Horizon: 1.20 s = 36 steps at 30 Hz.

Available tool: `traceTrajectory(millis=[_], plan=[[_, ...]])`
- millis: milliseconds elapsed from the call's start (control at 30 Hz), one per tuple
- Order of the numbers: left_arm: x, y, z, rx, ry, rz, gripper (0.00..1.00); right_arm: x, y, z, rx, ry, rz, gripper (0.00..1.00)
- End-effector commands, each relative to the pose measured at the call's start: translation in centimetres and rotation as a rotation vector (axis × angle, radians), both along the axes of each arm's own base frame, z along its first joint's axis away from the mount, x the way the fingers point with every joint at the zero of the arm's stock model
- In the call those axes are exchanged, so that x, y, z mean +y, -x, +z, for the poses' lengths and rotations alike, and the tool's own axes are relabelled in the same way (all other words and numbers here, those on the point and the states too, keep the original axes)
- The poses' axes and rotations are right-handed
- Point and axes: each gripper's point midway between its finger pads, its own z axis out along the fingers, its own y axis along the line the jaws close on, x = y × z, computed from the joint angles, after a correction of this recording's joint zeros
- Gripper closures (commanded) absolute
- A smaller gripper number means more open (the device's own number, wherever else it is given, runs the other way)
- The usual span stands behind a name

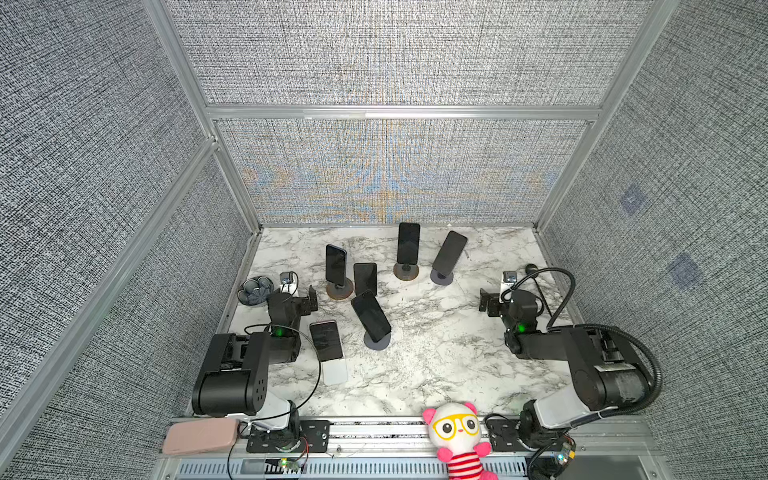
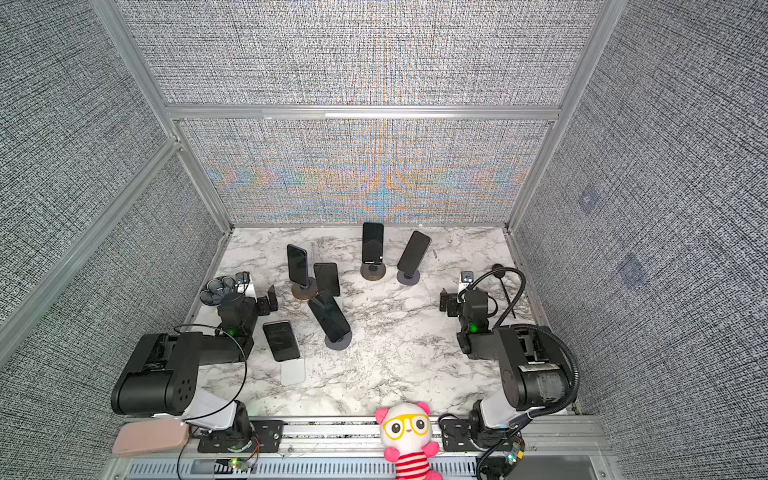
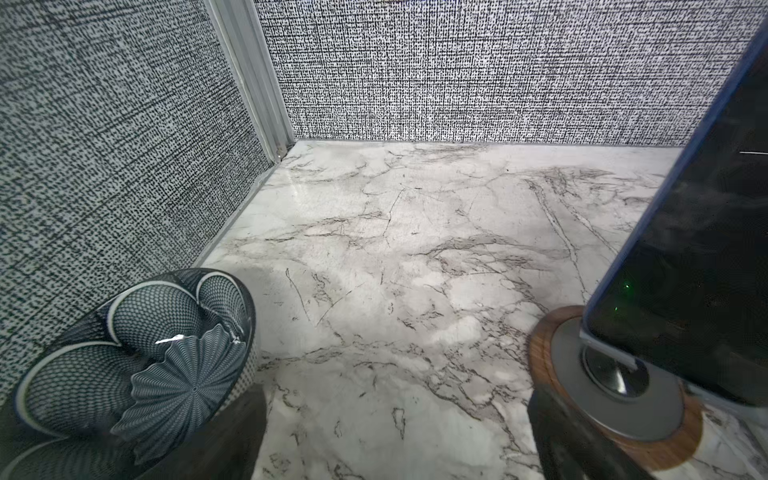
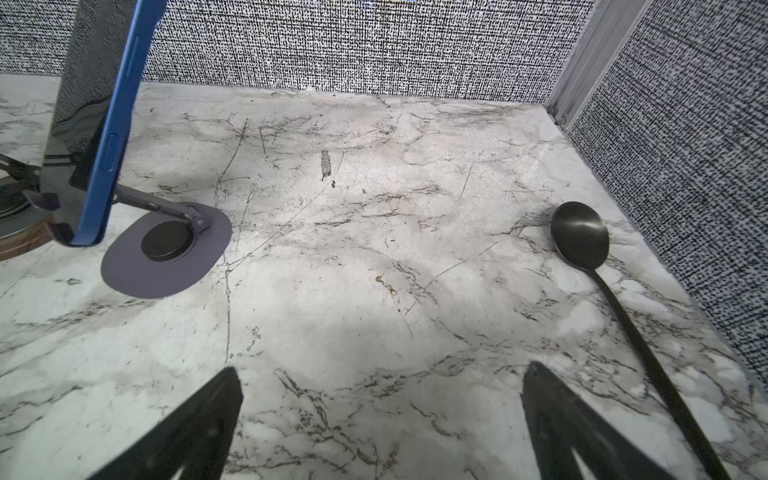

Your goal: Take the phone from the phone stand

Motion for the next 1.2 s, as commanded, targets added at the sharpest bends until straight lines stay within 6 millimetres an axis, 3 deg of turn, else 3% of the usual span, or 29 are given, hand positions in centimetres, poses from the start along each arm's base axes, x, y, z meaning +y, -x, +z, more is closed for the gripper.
traceTrajectory(millis=[0, 900, 1033, 1133, 1167], plan=[[-0.2, -0.2, 0.6, -0.027, 0.003, -0.013, 0.01, 0.0, -0.2, 0.5, -0.022, -0.005, -0.003, 0.01], [-0.4, -0.3, 0.7, -0.025, 0.009, -0.030, 0.01, -0.1, -0.2, 0.5, -0.016, -0.017, 0.001, 0.01], [0.0, 0.3, 2.4, -0.041, 0.010, -0.008, 0.01, -0.1, -0.2, 1.8, -0.017, -0.015, -0.004, 0.01], [0.1, 0.8, 5.1, -0.047, 0.002, -0.001, 0.01, -0.5, 0.2, 4.6, 0.002, -0.013, -0.025, 0.01], [-0.3, 0.9, 6.9, -0.071, -0.029, -0.032, 0.01, -0.5, 0.4, 5.4, 0.040, -0.018, -0.026, 0.01]])
